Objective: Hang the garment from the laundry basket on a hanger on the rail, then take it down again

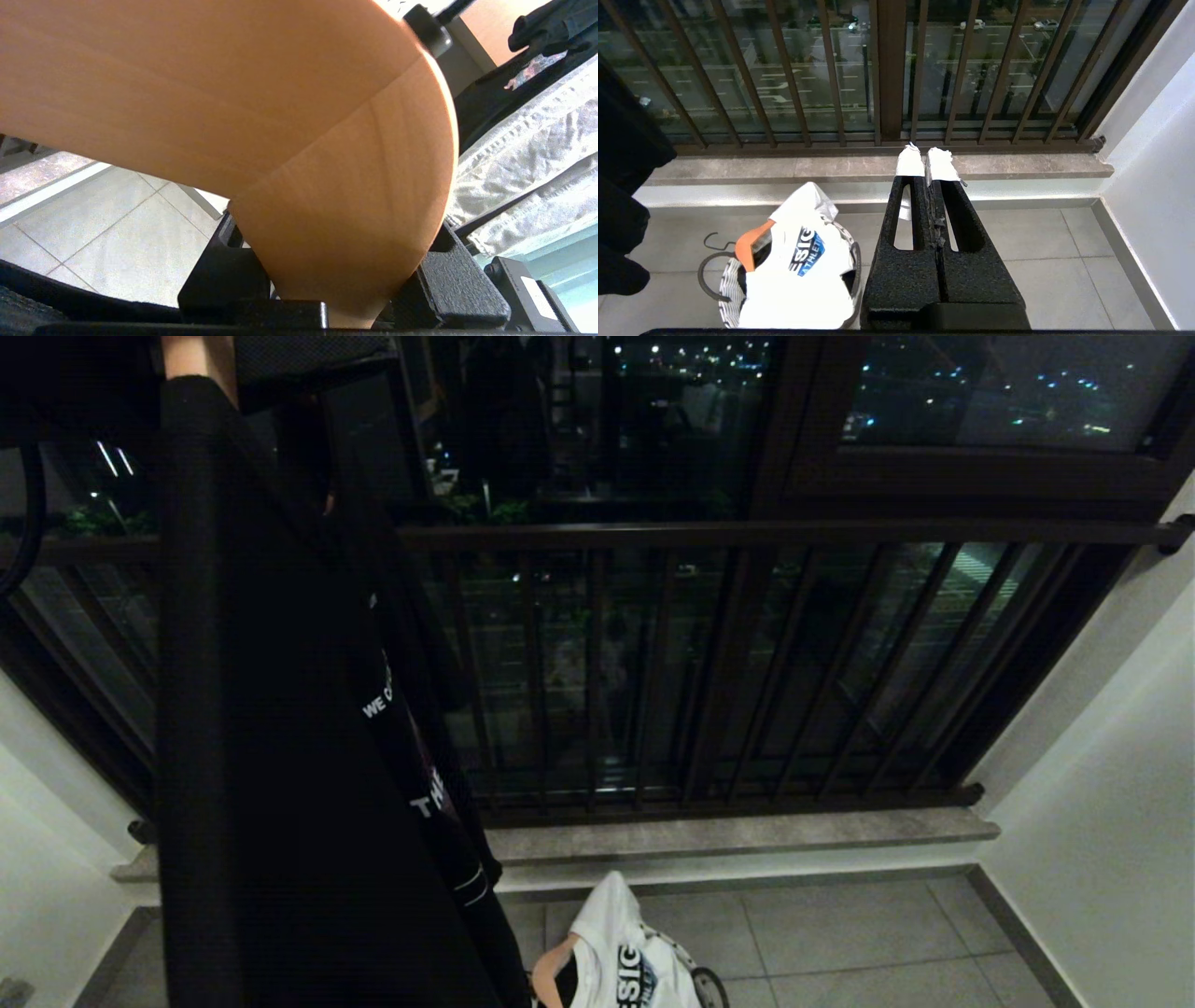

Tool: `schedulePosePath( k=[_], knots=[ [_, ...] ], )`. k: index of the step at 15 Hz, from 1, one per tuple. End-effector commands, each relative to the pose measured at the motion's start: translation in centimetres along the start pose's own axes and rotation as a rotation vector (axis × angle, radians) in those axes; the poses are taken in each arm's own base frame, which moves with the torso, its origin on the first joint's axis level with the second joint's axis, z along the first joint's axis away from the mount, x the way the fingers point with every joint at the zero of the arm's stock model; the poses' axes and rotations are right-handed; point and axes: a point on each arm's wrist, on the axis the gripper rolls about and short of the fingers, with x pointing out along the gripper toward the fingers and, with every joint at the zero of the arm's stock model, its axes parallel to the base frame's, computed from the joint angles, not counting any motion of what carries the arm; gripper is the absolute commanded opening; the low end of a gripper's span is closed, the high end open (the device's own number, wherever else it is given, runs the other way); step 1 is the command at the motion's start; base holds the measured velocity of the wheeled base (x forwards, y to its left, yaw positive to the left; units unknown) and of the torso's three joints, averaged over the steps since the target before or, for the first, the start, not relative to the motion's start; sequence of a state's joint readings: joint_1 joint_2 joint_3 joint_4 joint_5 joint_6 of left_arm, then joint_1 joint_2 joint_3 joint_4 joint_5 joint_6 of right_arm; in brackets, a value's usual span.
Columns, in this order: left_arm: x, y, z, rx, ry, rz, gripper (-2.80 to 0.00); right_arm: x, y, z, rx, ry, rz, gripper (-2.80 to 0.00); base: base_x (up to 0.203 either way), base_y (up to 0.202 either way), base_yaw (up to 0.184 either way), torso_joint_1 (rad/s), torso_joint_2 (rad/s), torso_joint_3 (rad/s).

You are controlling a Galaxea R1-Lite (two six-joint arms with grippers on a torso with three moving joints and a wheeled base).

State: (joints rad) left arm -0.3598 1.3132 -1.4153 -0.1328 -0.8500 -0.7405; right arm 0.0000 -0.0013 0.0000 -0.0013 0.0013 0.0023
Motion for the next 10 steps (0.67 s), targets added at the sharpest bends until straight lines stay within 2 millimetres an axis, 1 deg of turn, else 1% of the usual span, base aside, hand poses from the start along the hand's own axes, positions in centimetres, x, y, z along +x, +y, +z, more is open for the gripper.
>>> schedulePosePath(
  k=[1, 10],
  knots=[
    [-0.03, -0.19, -0.01, -0.001, 0.002, -0.009, -2.80, 0.01, 0.00, 0.01, 0.000, 0.001, 0.000, -2.80, 0.000, 0.000, 0.000, 0.000, 0.00, 0.000],
    [-0.25, -0.98, 0.16, 0.010, -0.003, -0.024, -2.80, 0.01, 0.00, 0.01, 0.001, 0.001, 0.000, -2.80, 0.000, 0.000, 0.000, 0.000, 0.00, 0.000]
  ],
)
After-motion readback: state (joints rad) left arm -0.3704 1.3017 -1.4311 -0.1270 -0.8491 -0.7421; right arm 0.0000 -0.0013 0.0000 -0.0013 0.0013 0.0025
